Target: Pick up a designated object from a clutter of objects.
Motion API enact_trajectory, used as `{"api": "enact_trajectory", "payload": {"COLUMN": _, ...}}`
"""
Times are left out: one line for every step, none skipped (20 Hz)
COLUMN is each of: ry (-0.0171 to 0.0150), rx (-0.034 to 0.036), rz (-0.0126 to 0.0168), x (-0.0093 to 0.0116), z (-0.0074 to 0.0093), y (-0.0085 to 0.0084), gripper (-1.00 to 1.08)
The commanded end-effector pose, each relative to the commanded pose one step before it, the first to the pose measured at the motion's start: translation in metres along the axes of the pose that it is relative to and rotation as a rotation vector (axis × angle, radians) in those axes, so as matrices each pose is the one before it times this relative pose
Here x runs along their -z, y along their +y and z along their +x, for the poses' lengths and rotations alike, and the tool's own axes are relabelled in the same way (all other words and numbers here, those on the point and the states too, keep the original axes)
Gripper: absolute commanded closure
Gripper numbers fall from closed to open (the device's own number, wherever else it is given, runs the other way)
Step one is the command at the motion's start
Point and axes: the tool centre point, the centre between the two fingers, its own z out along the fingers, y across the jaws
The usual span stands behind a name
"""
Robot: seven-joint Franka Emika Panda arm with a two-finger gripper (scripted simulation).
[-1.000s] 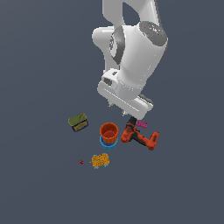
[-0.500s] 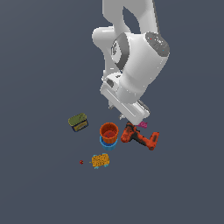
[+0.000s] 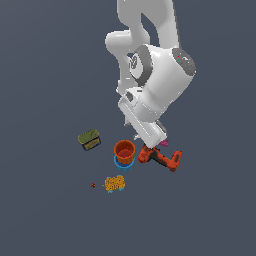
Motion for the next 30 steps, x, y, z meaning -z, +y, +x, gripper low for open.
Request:
{"api": "enact_trajectory", "payload": {"ry": 0.01716, "rx": -0.04531, "rz": -0.00829, "x": -0.00373, "z": -0.00024, "y": -0.00062, "gripper": -0.2}}
{"api": "enact_trajectory", "payload": {"ry": 0.00679, "rx": -0.01758, "rz": -0.00293, "x": -0.00146, "z": -0.00016, "y": -0.00026, "gripper": -0.2}}
{"api": "enact_trajectory", "payload": {"ry": 0.00685, "rx": -0.01756, "rz": -0.00273, "x": -0.00145, "z": -0.00017, "y": -0.00026, "gripper": -0.2}}
{"api": "enact_trajectory", "payload": {"ry": 0.0069, "rx": -0.01751, "rz": -0.00254, "x": -0.00144, "z": -0.0002, "y": -0.00027, "gripper": -0.2}}
{"api": "enact_trajectory", "payload": {"ry": 0.00696, "rx": -0.0175, "rz": -0.00234, "x": -0.00143, "z": -0.00021, "y": -0.00027, "gripper": -0.2}}
{"api": "enact_trajectory", "payload": {"ry": 0.007, "rx": -0.01746, "rz": -0.00215, "x": -0.00142, "z": -0.00023, "y": -0.00028, "gripper": -0.2}}
{"api": "enact_trajectory", "payload": {"ry": 0.00704, "rx": -0.01744, "rz": -0.00195, "x": -0.00141, "z": -0.00025, "y": -0.00028, "gripper": -0.2}}
{"api": "enact_trajectory", "payload": {"ry": 0.00707, "rx": -0.01741, "rz": -0.00175, "x": -0.0014, "z": -0.00027, "y": -0.00028, "gripper": -0.2}}
{"api": "enact_trajectory", "payload": {"ry": 0.0071, "rx": -0.01738, "rz": -0.00155, "x": -0.00139, "z": -0.00029, "y": -0.00029, "gripper": -0.2}}
{"api": "enact_trajectory", "payload": {"ry": 0.00712, "rx": -0.01735, "rz": -0.00135, "x": -0.00138, "z": -0.00031, "y": -0.00029, "gripper": -0.2}}
{"api": "enact_trajectory", "payload": {"ry": 0.00714, "rx": -0.01733, "rz": -0.00115, "x": -0.00137, "z": -0.00032, "y": -0.00029, "gripper": -0.2}}
{"api": "enact_trajectory", "payload": {"ry": 0.00714, "rx": -0.01729, "rz": -0.00095, "x": -0.00136, "z": -0.00034, "y": -0.00029, "gripper": -0.2}}
{"api": "enact_trajectory", "payload": {"ry": 0.00715, "rx": -0.01727, "rz": -0.00076, "x": -0.00134, "z": -0.00036, "y": -0.00029, "gripper": -0.2}}
{"api": "enact_trajectory", "payload": {"ry": 0.00716, "rx": -0.01725, "rz": -0.00056, "x": -0.00133, "z": -0.00038, "y": -0.00028, "gripper": -0.2}}
{"api": "enact_trajectory", "payload": {"ry": 0.00715, "rx": -0.01722, "rz": -0.00036, "x": -0.00132, "z": -0.0004, "y": -0.00028, "gripper": -0.2}}
{"api": "enact_trajectory", "payload": {"ry": 0.00714, "rx": -0.01719, "rz": -0.00016, "x": -0.00131, "z": -0.00042, "y": -0.00028, "gripper": -0.2}}
{"api": "enact_trajectory", "payload": {"ry": 0.00712, "rx": -0.01716, "rz": 0.00004, "x": -0.0013, "z": -0.00044, "y": -0.00028, "gripper": -0.2}}
{"api": "enact_trajectory", "payload": {"ry": 0.0071, "rx": -0.01714, "rz": 0.00024, "x": -0.00129, "z": -0.00046, "y": -0.00027, "gripper": -0.2}}
{"api": "enact_trajectory", "payload": {"ry": 0.00695, "rx": -0.01682, "rz": 0.00042, "x": -0.00126, "z": -0.00047, "y": -0.00026, "gripper": -0.2}}
{"api": "enact_trajectory", "payload": {"ry": 0.00659, "rx": -0.01598, "rz": 0.00058, "x": -0.00119, "z": -0.00046, "y": -0.00024, "gripper": -0.2}}
{"api": "enact_trajectory", "payload": {"ry": 0.0062, "rx": -0.0151, "rz": 0.0007, "x": -0.00112, "z": -0.00045, "y": -0.00022, "gripper": -0.2}}
{"api": "enact_trajectory", "payload": {"ry": 0.00582, "rx": -0.01422, "rz": 0.0008, "x": -0.00104, "z": -0.00044, "y": -0.00021, "gripper": -0.2}}
{"api": "enact_trajectory", "payload": {"ry": 0.00544, "rx": -0.01334, "rz": 0.00087, "x": -0.00097, "z": -0.00042, "y": -0.00019, "gripper": -0.2}}
{"api": "enact_trajectory", "payload": {"ry": 0.00506, "rx": -0.01246, "rz": 0.00092, "x": -0.00091, "z": -0.00041, "y": -0.00017, "gripper": -0.2}}
{"api": "enact_trajectory", "payload": {"ry": 0.00468, "rx": -0.01159, "rz": 0.00095, "x": -0.00084, "z": -0.00039, "y": -0.00016, "gripper": -0.2}}
{"api": "enact_trajectory", "payload": {"ry": 0.00432, "rx": -0.01073, "rz": 0.00096, "x": -0.00077, "z": -0.00037, "y": -0.00014, "gripper": -0.2}}
{"api": "enact_trajectory", "payload": {"ry": 0.00395, "rx": -0.00986, "rz": 0.00095, "x": -0.0007, "z": -0.00034, "y": -0.00012, "gripper": -0.2}}
{"api": "enact_trajectory", "payload": {"ry": 0.00358, "rx": -0.00899, "rz": 0.00092, "x": -0.00064, "z": -0.00032, "y": -0.00011, "gripper": -0.2}}
{"api": "enact_trajectory", "payload": {"ry": 0.00323, "rx": -0.00813, "rz": 0.00088, "x": -0.00058, "z": -0.0003, "y": -0.0001, "gripper": -0.2}}
{"api": "enact_trajectory", "payload": {"ry": 0.00288, "rx": -0.00728, "rz": 0.00082, "x": -0.00051, "z": -0.00026, "y": -0.00008, "gripper": -0.2}}
